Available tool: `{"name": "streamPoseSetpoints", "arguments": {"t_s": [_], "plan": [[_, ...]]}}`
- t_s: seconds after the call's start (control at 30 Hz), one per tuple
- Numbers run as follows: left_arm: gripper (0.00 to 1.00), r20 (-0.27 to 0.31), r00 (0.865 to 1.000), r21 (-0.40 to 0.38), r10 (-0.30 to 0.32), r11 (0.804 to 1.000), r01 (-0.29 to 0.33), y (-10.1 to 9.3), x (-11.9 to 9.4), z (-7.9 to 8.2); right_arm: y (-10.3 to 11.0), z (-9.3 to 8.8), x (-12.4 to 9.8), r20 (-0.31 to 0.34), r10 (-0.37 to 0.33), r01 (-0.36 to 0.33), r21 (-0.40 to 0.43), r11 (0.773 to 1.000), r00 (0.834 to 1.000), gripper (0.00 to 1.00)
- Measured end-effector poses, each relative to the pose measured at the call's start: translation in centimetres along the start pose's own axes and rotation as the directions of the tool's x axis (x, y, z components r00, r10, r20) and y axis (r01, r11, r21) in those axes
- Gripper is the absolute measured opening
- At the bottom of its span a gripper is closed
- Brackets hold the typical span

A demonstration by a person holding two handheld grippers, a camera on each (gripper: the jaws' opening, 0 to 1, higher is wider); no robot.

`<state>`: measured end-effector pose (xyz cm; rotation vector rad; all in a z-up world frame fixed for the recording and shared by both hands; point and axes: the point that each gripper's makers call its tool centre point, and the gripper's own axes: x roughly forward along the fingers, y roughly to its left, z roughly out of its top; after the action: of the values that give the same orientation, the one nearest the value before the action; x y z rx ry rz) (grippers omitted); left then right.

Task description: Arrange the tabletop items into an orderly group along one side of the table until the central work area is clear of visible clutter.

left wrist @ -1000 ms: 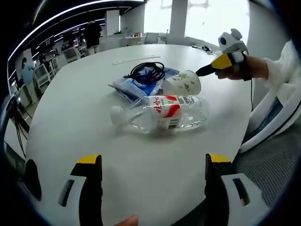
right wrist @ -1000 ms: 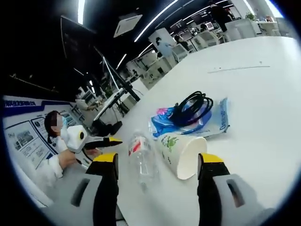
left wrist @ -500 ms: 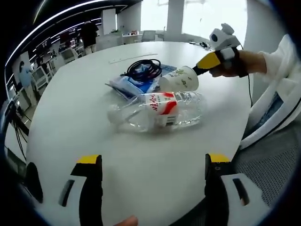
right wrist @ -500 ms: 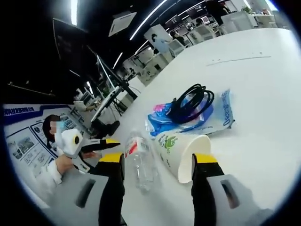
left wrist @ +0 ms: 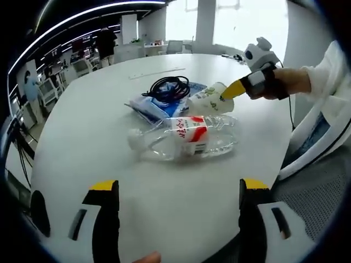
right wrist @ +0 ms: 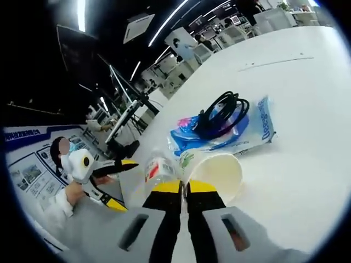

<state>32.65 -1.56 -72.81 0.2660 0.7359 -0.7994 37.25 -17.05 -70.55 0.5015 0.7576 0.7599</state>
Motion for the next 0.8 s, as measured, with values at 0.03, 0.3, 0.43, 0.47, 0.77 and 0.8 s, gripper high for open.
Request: {"name": "streamPoseSetpoints", "arguments": {"t_s": [0.03,0.3,0.43,0.47,0.77,0.8], "plan": [[0.93,0.0,1.0,0.0,0.001,1.0,-0.001,0.1,0.0,0.0,0.1,0.1,0.0,0.002,0.003,-0.003,0.006,1.0,1.0,0.0],[0.93,0.037,0.999,-0.058,0.013,0.998,-0.011,0.6,-0.1,0.2,-0.1,2.0,-4.7,0.129,0.045,-0.063,0.141,0.988,0.991,0.0],[0.93,0.104,0.994,-0.125,0.023,0.992,-0.01,1.1,-0.3,1.4,-1.7,3.4,-8.8,0.199,0.017,-0.053,0.177,0.983,0.98,0.0],[0.93,0.116,0.993,-0.138,0.027,0.99,-0.011,1.3,-0.4,1.5,-2.4,3.9,-10.0,0.218,0.002,-0.043,0.181,0.983,0.976,0.0],[0.91,0.205,0.975,-0.237,0.089,0.971,-0.039,2.4,-1.6,2.7,-5.8,4.7,-16.4,0.276,-0.073,0.016,0.201,0.979,0.958,0.0],[0.91,0.209,0.974,-0.241,0.09,0.97,-0.038,2.4,-1.7,2.8,-5.9,4.7,-16.7,0.278,-0.073,0.018,0.197,0.98,0.958,0.0]]}}
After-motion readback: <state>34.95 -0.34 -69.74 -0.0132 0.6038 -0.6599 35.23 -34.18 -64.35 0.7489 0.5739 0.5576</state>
